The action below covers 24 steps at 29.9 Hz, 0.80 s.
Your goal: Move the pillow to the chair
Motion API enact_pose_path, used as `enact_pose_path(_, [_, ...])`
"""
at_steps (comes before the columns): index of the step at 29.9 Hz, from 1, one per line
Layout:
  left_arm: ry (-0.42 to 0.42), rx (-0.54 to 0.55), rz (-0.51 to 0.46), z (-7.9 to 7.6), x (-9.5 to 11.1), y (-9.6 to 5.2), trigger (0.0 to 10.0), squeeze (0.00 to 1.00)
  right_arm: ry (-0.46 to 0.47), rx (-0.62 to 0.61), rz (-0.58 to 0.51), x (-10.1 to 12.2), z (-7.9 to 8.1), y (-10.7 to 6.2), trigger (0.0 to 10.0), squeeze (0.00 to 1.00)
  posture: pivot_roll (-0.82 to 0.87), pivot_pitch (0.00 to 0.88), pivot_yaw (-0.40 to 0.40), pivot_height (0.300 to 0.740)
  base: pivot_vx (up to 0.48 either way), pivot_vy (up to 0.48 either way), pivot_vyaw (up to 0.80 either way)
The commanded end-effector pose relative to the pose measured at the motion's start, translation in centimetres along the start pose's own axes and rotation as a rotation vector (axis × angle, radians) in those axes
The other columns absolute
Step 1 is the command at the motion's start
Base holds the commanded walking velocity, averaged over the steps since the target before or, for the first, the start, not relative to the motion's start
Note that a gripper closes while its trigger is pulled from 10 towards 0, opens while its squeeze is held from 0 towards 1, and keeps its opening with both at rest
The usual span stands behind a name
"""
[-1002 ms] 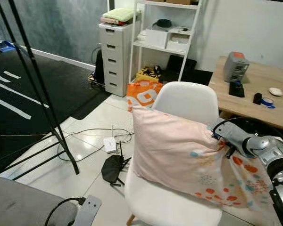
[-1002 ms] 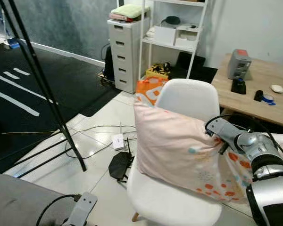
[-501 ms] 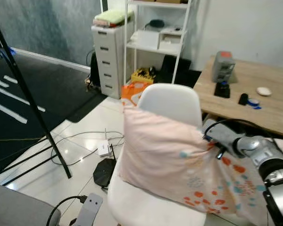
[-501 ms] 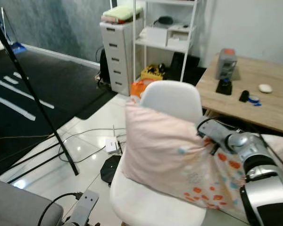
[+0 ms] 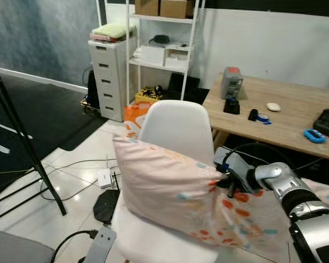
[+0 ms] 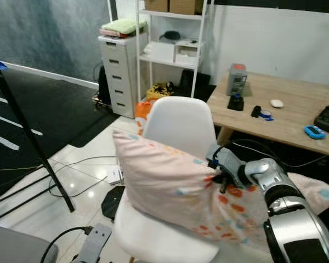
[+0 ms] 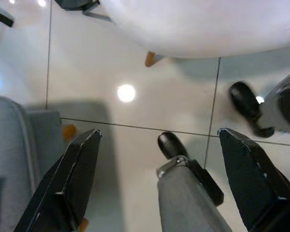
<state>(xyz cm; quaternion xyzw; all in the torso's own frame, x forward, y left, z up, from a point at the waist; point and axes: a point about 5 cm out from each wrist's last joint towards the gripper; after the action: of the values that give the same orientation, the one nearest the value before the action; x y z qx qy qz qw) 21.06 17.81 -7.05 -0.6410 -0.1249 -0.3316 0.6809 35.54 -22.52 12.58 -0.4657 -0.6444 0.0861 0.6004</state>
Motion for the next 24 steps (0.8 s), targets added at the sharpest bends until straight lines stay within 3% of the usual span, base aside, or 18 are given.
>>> enact_pose_path(1, [-0.009, -0.003, 0.007, -0.2, -0.3, 0.0, 10.0, 0.0, -0.006, -0.004, -0.068, 1.1, -0.5, -0.4, 10.0, 0.0, -0.2, 0.054, -0.031, 0.74, 0.0, 0.0, 0.0])
enact_pose_path(10, [-0.011, 0.0, 0.006, -0.1, -0.4, -0.1, 10.0, 0.0, 0.001, 0.086, -0.092, 1.0, -0.1, -0.7, 10.0, 0.0, -0.21, 0.058, -0.026, 0.74, 0.0, 0.0, 0.0])
enact_pose_path(13, [-0.007, 0.001, 0.008, 0.0, -0.4, -0.1, 10.0, 0.0, -0.036, 0.135, 0.0, -0.2, 0.4, -0.8, 10.0, 0.0, -0.21, 0.058, -0.025, 0.74, 0.0, 0.0, 0.0])
enact_pose_path(18, [0.009, -0.002, 0.012, 0.0, -0.5, -0.1, 10.0, 0.0, -0.151, 0.026, 0.138, -0.9, -0.2, -1.0, 10.0, 0.0, -0.21, 0.055, -0.022, 0.74, 0.0, 0.0, 0.0])
enact_pose_path(21, [0.031, -0.007, 0.014, 0.0, -0.4, -0.1, 10.0, 0.0, -0.174, -0.002, 0.142, -0.7, -0.4, -1.0, 10.0, 0.0, -0.21, 0.054, -0.021, 0.74, 0.0, -0.16, 0.0])
enact_pose_path(24, [0.024, -0.005, 0.021, 0.0, -0.6, -0.1, 10.0, 0.0, -0.149, 0.005, 0.056, 0.5, -0.5, -0.6, 10.0, 0.0, -0.21, 0.052, -0.021, 0.74, 0.0, -0.48, 0.0])
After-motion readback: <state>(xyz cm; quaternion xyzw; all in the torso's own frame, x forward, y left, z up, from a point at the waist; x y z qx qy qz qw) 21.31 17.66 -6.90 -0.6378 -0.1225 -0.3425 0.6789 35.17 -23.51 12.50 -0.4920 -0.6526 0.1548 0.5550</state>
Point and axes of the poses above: a point about 5 cm out from each wrist's last joint towards the gripper, its own y axis pointing out of the wrist towards the gripper, its own x axis along the axis of the wrist's last joint, z = x × y, and after that the axes turned 1 degree about -y, right-handed
